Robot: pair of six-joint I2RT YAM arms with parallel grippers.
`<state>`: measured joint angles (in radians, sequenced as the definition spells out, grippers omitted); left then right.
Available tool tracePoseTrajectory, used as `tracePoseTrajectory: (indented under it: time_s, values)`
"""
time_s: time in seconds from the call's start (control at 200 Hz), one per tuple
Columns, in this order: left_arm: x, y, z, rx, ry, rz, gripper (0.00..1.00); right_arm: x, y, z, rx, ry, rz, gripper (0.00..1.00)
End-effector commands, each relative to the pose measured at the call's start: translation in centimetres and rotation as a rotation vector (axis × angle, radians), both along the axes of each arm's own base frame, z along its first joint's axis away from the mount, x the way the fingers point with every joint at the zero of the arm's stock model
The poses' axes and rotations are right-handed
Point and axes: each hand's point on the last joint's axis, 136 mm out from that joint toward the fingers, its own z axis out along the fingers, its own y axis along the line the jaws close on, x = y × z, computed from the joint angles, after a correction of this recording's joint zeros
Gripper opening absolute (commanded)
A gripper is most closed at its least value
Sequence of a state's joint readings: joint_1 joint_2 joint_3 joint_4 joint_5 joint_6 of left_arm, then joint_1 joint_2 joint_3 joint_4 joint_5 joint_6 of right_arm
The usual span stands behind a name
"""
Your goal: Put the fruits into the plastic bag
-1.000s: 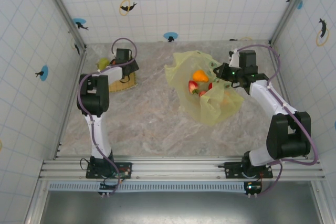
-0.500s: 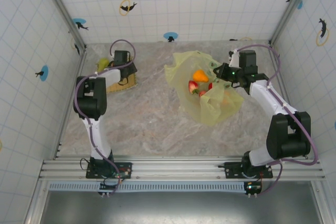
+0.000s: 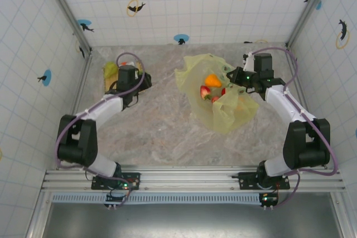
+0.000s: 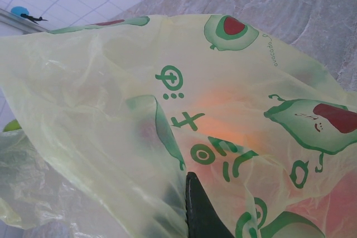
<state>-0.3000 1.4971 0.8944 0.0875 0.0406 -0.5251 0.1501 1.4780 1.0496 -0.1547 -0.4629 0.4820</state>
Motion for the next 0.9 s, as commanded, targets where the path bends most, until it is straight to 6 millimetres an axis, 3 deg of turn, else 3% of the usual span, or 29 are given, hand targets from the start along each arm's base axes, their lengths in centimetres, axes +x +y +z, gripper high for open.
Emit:
tracePoseTrajectory:
  time_s: [0.0, 0.055, 0.075, 0.33, 0.47, 0.54, 0.606, 0.626, 0.896]
  values:
    - [-1.8, -2.5, 4.3, -0.031, -0.118, -0.049, 0.55, -0.1, 0.0, -0.1, 0.006, -0.004, 0.003, 0.00]
    - [-2.7, -3.4, 6.2, -0.037, -0.169, -0.067, 0.55, -0.1, 0.0, -0.1, 0.007, -0.006, 0.005, 0.00]
    - [-3.5, -4.8, 6.8, -0.042, -0.188, -0.102, 0.55, -0.1, 0.0, -0.1, 0.007, -0.006, 0.004, 0.00]
    - [-9.1, -13.1, 14.8, -0.088, -0.422, -0.356, 0.53, -0.2, 0.1, 0.2, 0.010, -0.011, 0.006, 0.00]
    - [-13.0, -18.0, 17.3, -0.064, -0.533, -0.539, 0.53, -0.2, 0.0, 0.3, 0.006, -0.011, 0.005, 0.00]
    - [-14.5, -20.1, 17.1, -0.061, -0.539, -0.624, 0.52, -0.2, 0.0, 0.3, 0.005, -0.013, 0.005, 0.00]
    - [-15.3, -21.8, 14.7, -0.020, -0.493, -0.695, 0.53, -0.2, 0.0, 0.3, 0.006, -0.011, 0.004, 0.00]
    - [-15.2, -22.4, 15.7, -0.023, -0.510, -0.705, 0.53, -0.2, 0.0, 0.4, 0.006, -0.012, 0.003, 0.00]
    - [-13.2, -25.6, 8.5, 0.095, -0.329, -0.747, 0.53, -0.2, 0.1, 0.5, 0.009, -0.014, 0.007, 0.00]
